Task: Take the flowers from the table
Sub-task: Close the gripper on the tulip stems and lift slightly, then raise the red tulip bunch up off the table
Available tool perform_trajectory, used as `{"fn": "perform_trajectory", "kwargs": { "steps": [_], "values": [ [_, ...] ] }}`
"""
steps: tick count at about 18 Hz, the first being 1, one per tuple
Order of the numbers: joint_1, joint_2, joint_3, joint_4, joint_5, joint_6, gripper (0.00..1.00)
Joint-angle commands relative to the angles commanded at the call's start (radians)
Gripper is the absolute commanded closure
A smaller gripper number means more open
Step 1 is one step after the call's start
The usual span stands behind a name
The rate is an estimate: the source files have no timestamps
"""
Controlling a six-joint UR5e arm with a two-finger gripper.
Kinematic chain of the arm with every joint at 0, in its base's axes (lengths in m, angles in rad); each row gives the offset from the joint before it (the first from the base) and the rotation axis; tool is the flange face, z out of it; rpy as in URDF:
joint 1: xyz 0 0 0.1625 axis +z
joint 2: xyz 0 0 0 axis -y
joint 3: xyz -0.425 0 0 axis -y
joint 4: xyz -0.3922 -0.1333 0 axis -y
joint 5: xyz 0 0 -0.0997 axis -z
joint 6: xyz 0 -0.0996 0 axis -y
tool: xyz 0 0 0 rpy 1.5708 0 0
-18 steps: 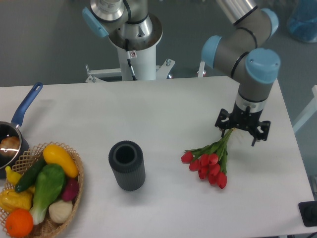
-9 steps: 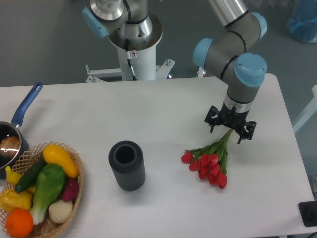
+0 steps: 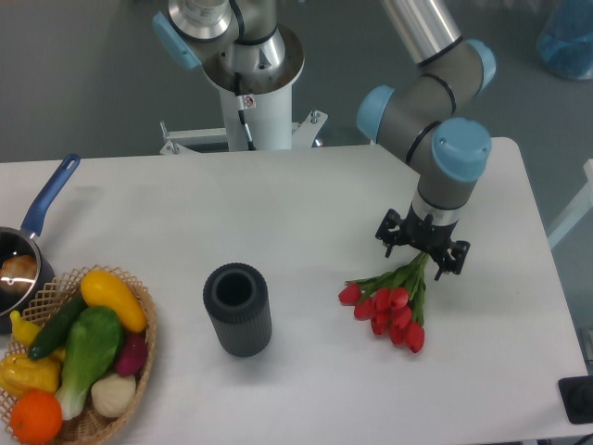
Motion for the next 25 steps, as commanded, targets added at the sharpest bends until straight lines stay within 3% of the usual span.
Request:
{"fn": "perform_trajectory", "kwargs": {
  "steps": [3,4,6,9,10,14,21,25],
  "values": [
    [-0.015,-0.020,0.000,0.014,-0.002,0.006,0.00],
    [-0.018,-0.028,0.002,0.015,-0.003,0.006,0.05],
    [-0.028,-0.034,0.003,0.014,-0.003,0.005,0.31],
    [-0.028,-0.031,0.008,0.012,-0.002,0.018,0.47],
    [-0.029,-0.028,0.009,0.011,-0.002,0.009,0.73],
    [-0.018,-0.012,0.014,0.011,-0.002,0.009,0.76],
    [0.052,0.070,0.031,-0.003,-0.023,0.011,0.83],
    [0.058,0.075,0.092,-0.024,-0.028,0.012,0.83]
  ]
}}
